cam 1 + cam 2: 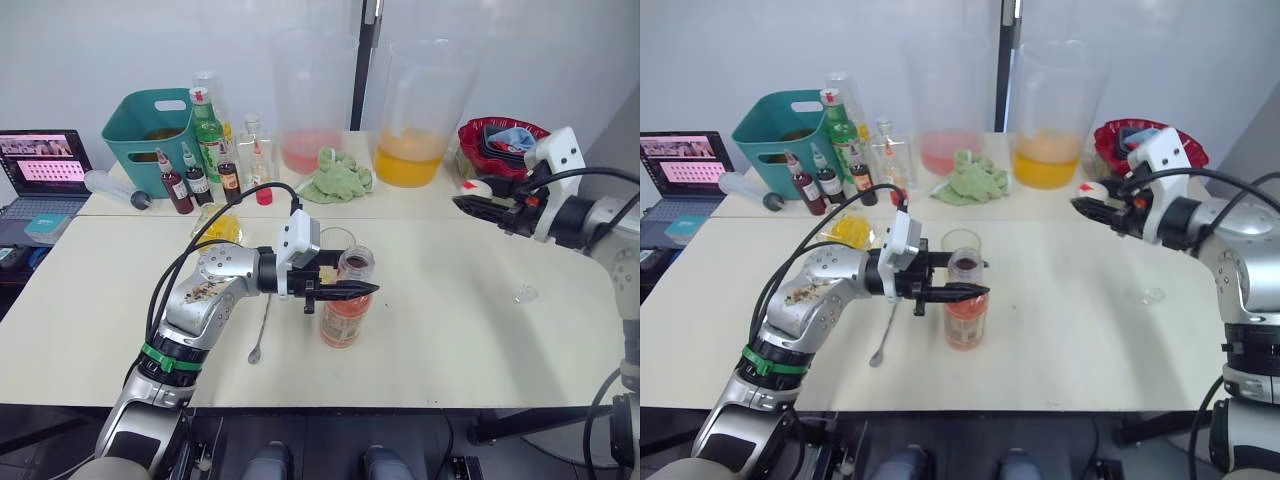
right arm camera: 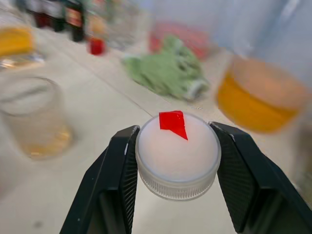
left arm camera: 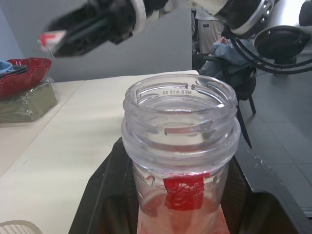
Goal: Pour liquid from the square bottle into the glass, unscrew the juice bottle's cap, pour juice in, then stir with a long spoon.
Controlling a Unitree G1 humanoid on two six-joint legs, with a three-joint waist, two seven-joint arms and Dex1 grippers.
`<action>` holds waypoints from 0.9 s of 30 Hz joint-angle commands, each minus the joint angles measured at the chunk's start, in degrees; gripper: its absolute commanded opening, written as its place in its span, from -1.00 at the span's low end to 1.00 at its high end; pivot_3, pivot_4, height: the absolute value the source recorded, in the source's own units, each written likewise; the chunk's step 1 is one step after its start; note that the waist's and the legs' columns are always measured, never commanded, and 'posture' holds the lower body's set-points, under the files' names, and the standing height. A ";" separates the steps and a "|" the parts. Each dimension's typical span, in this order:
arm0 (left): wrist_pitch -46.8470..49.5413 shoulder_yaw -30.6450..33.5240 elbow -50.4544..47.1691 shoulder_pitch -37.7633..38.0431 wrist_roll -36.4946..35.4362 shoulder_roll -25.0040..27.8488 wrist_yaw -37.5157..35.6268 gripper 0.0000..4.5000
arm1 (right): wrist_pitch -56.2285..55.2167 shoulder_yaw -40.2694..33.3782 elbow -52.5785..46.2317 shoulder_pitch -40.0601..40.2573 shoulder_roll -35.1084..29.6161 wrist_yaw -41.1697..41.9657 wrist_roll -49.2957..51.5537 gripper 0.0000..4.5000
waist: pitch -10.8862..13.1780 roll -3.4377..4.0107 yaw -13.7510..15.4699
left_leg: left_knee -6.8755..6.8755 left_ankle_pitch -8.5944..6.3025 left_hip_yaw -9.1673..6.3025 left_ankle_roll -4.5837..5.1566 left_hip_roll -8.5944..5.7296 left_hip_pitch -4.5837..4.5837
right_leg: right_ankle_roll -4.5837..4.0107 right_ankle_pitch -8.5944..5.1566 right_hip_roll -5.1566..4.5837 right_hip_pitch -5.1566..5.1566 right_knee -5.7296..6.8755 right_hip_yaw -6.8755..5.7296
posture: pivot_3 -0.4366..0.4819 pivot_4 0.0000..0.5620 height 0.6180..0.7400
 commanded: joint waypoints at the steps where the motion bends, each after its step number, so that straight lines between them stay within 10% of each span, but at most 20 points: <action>1: 0.69 -1.12 0.33 0.57 1.84 0.02 1.19 -0.28 | -0.94 -3.95 1.57 0.40 1.58 -7.09 -2.79 -0.02 | 0.00 0.00 -0.04 | 0.00 0.00 0.01 0.00 0.00 0.00 | 0.00 0.00 0.00 0.00 -0.01 0.02 | -0.05 -0.47 1.00; 27: 1.64 -0.52 -0.86 1.19 1.66 0.39 2.29 -0.28 | -5.54 -3.61 16.88 6.86 17.23 -22.48 -10.30 -0.02 | -0.01 0.12 -0.52 | 0.00 0.00 0.07 0.00 -0.05 0.04 | 0.03 0.02 0.04 0.03 0.01 0.09 | -0.05 -0.47 1.00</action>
